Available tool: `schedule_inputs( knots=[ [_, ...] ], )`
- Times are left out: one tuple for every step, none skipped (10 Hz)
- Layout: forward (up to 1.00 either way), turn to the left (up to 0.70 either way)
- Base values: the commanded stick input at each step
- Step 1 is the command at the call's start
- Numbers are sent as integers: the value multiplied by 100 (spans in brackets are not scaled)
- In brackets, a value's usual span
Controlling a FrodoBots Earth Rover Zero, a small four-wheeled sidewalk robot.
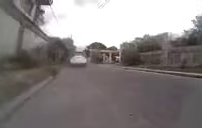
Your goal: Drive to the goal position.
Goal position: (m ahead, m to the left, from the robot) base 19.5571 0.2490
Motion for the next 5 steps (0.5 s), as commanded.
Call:
schedule_inputs(
  knots=[
    [0,0],
    [0,0],
    [96,0],
    [100,0],
    [100,0]
  ],
)
